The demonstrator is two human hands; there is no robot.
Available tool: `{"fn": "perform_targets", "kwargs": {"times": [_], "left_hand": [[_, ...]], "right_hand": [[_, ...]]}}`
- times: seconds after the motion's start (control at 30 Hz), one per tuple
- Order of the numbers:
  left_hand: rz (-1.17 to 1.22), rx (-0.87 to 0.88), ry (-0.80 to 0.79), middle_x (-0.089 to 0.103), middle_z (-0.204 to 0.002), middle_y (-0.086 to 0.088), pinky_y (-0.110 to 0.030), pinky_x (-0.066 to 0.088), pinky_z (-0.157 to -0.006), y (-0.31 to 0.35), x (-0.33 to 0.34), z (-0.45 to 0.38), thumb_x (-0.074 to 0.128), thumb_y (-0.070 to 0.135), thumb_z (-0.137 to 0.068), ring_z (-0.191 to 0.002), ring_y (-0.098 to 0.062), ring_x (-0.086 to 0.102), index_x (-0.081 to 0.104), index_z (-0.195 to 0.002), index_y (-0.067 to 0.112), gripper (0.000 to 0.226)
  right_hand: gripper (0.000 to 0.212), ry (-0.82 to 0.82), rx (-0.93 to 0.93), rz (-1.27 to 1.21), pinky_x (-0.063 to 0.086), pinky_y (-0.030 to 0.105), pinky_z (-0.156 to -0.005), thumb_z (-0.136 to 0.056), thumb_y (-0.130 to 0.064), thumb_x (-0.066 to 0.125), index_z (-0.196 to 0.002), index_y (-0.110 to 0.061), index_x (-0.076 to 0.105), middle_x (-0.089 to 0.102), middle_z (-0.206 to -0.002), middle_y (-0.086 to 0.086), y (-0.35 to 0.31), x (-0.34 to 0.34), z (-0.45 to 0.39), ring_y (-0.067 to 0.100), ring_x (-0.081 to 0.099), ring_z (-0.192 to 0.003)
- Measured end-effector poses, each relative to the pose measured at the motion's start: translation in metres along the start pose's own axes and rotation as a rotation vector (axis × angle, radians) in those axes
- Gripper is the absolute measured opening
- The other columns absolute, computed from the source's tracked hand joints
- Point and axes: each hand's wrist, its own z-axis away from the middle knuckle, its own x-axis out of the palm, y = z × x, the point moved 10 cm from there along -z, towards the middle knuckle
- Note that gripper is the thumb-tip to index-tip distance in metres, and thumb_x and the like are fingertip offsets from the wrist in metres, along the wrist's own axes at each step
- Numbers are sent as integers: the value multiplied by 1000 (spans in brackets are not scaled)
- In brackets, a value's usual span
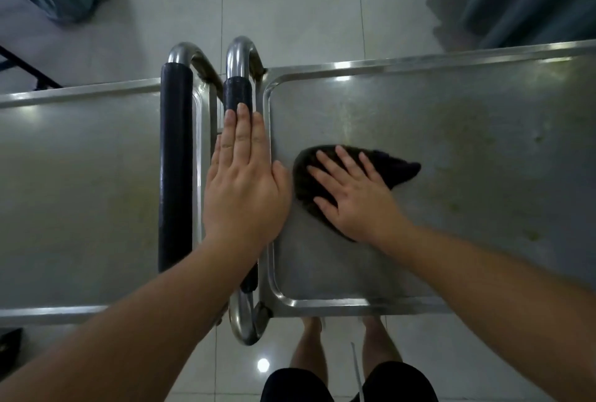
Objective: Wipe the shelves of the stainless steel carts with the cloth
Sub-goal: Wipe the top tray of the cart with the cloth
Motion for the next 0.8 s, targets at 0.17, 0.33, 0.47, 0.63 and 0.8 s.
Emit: {"fn": "perform_targets", "kwargs": {"times": [0.17,0.33,0.47,0.63,0.8], "left_hand": [[-37,-17,-1,-14,-177,-5,-35,-11,-130,-2,1,-1,28,31,-109,-160,-13,-21,0,-169,10,70],[-56,-33,1,-10,-177,-6,-35,-9,-131,1,-2,-1,30,29,-108,-162,-15,-17,2,-169,9,70],[-87,-37,-11,-13,-177,-5,-33,-13,-129,3,-1,-1,29,31,-108,-161,-15,-20,-1,-169,10,71],[-100,-36,-31,-18,-176,-2,-33,-15,-127,2,0,0,26,33,-108,-160,-13,-23,-5,-169,13,71],[-113,-48,-45,-18,-176,-1,-35,-12,-128,-2,3,1,23,35,-106,-159,-12,-24,-6,-169,14,72]], "right_hand": [[67,-32,10,-28,2,52,-129,-103,-64,20,-165,-38,22,8,-175,-12,42,-33,-93,20,1,-162],[67,-21,111,-60,-1,53,-129,-103,-64,20,-165,-38,18,1,-175,-13,65,-45,-143,22,-5,-162],[70,-4,138,-99,0,53,-128,-100,-65,19,-164,-36,21,7,-175,-9,60,-40,-113,24,0,-162],[65,24,88,-71,7,54,-129,-103,-60,31,-162,-34,31,18,-174,-6,21,-9,5,25,9,-161],[64,-30,24,-54,17,59,-126,-104,-58,37,-164,-35,29,15,-174,-8,-9,38,157,24,8,-162]]}}
